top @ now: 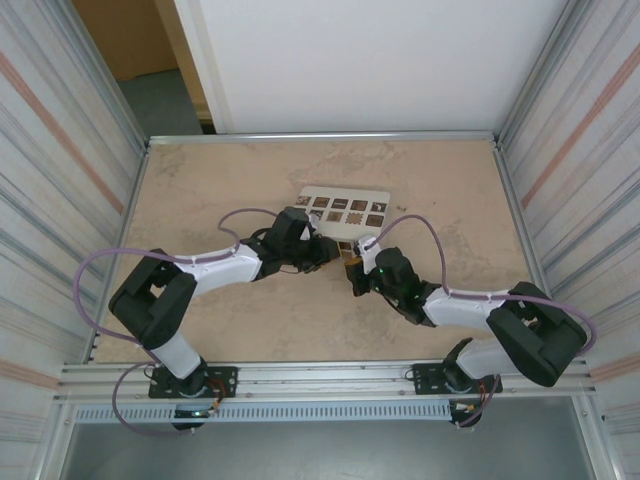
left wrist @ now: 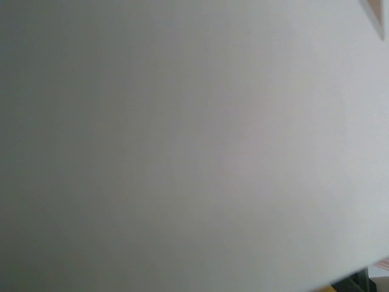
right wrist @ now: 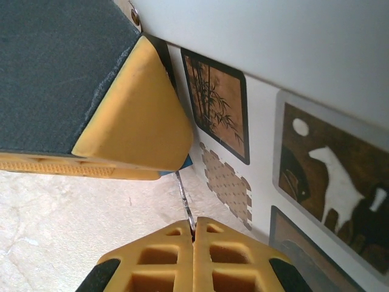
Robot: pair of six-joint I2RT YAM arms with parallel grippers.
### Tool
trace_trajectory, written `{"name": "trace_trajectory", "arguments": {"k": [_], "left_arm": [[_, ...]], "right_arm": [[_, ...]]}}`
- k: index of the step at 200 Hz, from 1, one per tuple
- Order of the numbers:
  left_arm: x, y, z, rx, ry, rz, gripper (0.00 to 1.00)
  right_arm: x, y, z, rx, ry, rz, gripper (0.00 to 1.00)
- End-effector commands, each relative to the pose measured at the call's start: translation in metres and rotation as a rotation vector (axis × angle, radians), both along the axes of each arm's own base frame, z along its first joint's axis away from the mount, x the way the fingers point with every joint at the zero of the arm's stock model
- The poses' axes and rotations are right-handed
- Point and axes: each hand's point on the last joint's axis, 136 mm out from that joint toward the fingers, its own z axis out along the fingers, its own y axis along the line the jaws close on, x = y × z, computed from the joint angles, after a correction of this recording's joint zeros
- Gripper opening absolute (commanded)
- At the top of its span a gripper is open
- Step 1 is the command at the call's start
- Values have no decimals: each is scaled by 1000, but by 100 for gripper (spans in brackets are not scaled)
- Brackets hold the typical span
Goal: Unlock the padlock with the key
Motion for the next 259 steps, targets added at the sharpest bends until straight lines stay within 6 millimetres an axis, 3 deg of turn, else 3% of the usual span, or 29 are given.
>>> {"name": "trace_trajectory", "arguments": {"k": [1,146,259], "left_arm": [[-9,-14,36,-102,-11,-61,2],[-8,-13,36,-106,-11,-46,2],[-15,-16,44,-110,-3,-96,2]], "right_arm": [[11,4,35,126,-85,-17,0],[7,-3,26,144,-38,-5,0],[37,9,42,205,-105,28,0]]}}
